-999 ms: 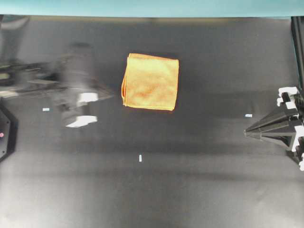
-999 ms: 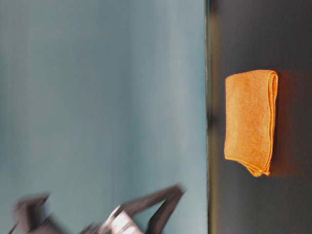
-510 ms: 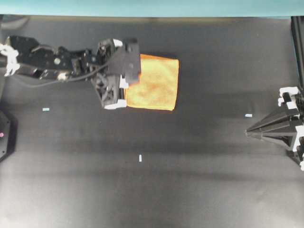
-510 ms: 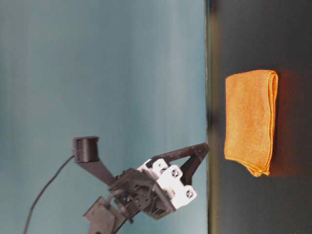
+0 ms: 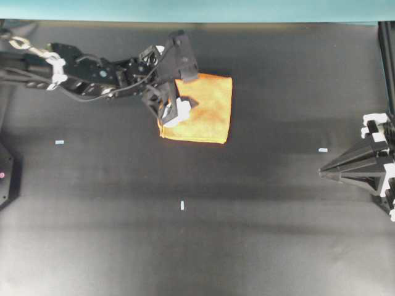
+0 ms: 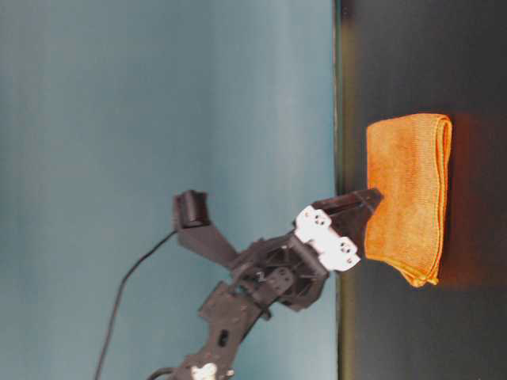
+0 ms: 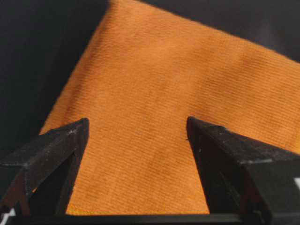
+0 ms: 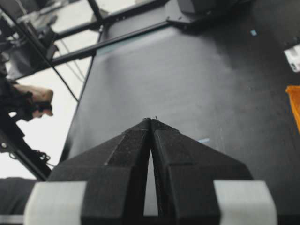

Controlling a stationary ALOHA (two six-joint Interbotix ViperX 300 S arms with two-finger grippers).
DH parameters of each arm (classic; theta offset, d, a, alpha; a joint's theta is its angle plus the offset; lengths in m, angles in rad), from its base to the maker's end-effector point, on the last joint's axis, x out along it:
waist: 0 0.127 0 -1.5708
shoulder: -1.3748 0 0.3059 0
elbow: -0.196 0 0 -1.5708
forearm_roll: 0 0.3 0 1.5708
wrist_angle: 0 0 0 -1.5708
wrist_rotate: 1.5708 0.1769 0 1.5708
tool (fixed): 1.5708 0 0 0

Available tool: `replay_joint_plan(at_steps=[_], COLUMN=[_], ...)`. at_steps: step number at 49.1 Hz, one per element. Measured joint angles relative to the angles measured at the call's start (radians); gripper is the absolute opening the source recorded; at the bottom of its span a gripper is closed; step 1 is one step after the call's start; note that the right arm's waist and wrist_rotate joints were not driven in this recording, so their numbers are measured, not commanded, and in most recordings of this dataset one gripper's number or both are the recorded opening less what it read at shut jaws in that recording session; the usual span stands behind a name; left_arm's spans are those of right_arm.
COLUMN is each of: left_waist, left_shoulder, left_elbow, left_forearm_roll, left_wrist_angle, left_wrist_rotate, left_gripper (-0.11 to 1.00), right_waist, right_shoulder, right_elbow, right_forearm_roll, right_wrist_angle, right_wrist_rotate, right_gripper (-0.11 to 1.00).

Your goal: Push an orange cloth with the left arm to wipe the desk.

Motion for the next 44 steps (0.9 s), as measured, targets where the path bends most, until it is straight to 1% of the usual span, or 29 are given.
replay_joint_plan(at_steps=[8,12,24,35,44], left_waist=[0.009,0.011,0.011,0.011,0.006], left_shoulder=[0.021,0.029,0.046,0.087,0.094], left_elbow=[-0.003,-0.006,-0.023,-0.026,-0.014], left_forearm_roll=[0.000,-0.002,0.000,-0.002,0.000], left_wrist_angle=[-0.034,-0.067,-0.091,-0.086,-0.083], left_wrist_rotate=[-0.095,-0.132,-0.176,-0.256,-0.267], left_gripper=[0.81,0.81,0.80,0.80,0.80], right_waist=[-0.002,0.000,0.000,-0.002,0.000], right_shoulder=[0.000,0.000,0.000,0.000,0.000], right_elbow=[0.005,0.009,0.012,0.014,0.014], right_forearm_roll=[-0.002,0.000,-0.002,-0.002,-0.002], right_wrist_angle=[-0.003,-0.011,-0.021,-0.021,-0.021], right_wrist_rotate=[0.002,0.000,0.000,0.002,0.000], right_gripper=[0.00,0.00,0.00,0.00,0.00])
